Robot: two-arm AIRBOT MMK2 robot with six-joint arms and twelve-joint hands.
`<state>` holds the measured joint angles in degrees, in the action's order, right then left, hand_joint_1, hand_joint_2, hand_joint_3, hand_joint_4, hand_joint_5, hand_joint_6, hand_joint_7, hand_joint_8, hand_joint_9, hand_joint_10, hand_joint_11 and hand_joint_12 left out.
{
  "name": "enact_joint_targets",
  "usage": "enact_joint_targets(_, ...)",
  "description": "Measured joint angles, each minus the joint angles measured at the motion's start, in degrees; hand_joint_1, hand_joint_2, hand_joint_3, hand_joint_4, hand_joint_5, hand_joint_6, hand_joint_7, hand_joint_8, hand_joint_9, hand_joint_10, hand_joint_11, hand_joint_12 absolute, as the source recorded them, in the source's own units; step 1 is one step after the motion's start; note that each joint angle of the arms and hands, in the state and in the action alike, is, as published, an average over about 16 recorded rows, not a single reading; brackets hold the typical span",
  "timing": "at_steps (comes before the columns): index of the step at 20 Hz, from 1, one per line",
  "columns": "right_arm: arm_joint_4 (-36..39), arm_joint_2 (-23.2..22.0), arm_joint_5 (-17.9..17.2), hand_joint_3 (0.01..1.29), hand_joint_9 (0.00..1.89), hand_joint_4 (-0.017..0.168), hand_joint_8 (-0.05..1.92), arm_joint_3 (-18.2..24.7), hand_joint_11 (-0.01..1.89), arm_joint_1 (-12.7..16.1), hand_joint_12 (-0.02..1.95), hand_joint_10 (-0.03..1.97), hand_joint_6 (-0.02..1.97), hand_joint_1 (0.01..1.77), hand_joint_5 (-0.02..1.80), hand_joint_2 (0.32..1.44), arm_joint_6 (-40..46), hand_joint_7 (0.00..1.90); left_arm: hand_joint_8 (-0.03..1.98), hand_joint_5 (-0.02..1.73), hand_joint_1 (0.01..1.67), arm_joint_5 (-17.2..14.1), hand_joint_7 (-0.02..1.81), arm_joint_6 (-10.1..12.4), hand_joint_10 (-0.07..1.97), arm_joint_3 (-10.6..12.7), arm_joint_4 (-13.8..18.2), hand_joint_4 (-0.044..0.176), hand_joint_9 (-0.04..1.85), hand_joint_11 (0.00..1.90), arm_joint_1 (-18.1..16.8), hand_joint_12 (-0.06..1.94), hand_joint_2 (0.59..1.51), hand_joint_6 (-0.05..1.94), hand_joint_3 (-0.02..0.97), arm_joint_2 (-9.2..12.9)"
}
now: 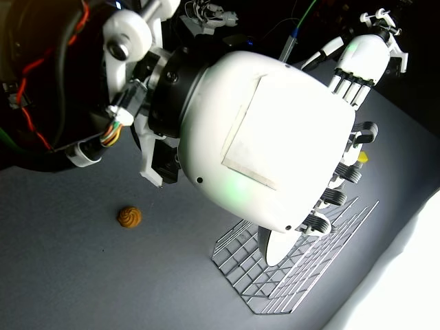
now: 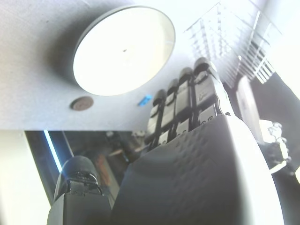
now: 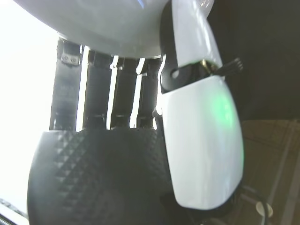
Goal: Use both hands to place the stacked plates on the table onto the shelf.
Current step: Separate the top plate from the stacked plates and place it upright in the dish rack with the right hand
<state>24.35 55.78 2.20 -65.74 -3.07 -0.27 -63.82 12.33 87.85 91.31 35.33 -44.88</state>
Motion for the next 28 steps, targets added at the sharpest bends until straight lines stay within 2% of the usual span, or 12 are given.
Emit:
enact_joint_targets(5, -0.75, 1.1, -0.49, 0.01, 1.1, -0.005, 0.86, -2.02, 0.8, -1.49, 1.04, 0.65, 0.83, 1.31, 0.97, 1.0, 0.0, 1.08, -0.01, 0.02, 0.02, 0.0, 0.01, 0.01, 0.0, 0.0, 0.22, 0.003, 0.02, 0.01, -0.04, 0.0, 1.061, 0.02, 0.01, -0.1)
enact_joint_targets(10, -2.01, 2.62, -1.12, 0.01, 1.11, -0.006, 0.86, -4.54, 0.8, -2.81, 1.04, 0.57, 0.83, 1.31, 0.97, 1.0, 0.02, 1.08, -0.01, 0.02, 0.02, 0.11, 0.01, 0.01, 0.01, 0.03, 0.73, 0.003, 0.02, 0.01, -0.01, 0.0, 1.062, 0.02, 0.01, -0.35)
enact_joint_targets(16, -3.63, 4.24, -1.85, 0.01, 1.07, -0.006, 0.87, -6.69, 0.78, -3.83, 1.05, 0.76, 0.83, 1.32, 0.96, 1.0, 0.14, 1.07, -0.01, 0.02, 0.02, 0.62, 0.01, 0.01, 0.01, 0.11, 1.56, 0.003, 0.02, 0.01, 0.72, 0.0, 1.065, 0.02, 0.011, -0.99)
enact_joint_targets(21, -4.0, 5.17, -3.24, 0.01, 1.06, -0.006, 0.89, -7.58, 0.78, -4.63, 1.05, 0.83, 0.83, 1.32, 0.94, 1.0, 0.78, 1.06, -0.01, 0.02, 0.02, 1.54, 0.01, -0.07, 0.0, 0.22, 1.97, 0.003, 0.02, 0.01, 2.18, 0.0, 1.069, 0.02, 0.011, -1.83)
enact_joint_targets(26, -2.39, 5.72, -6.16, 0.01, 1.02, -0.006, 0.91, -8.2, 0.77, -5.77, 1.06, 1.03, 0.83, 1.32, 0.93, 1.0, 3.59, 1.04, -0.01, 0.02, 0.02, 2.93, 0.01, -0.85, 0.0, 0.3, 1.34, 0.003, 0.02, 0.01, 4.83, 0.0, 1.075, 0.02, 0.012, -2.82)
enact_joint_targets(28, -1.6, 5.99, -7.34, 0.01, 1.02, -0.006, 0.93, -8.63, 0.77, -6.32, 1.07, 1.04, 0.83, 1.33, 0.92, 1.0, 5.31, 1.04, -0.01, 0.02, 0.02, 3.59, 0.01, -1.28, 0.0, 0.33, 0.87, 0.003, 0.02, 0.01, 5.89, 0.0, 1.077, 0.02, 0.012, -3.23)
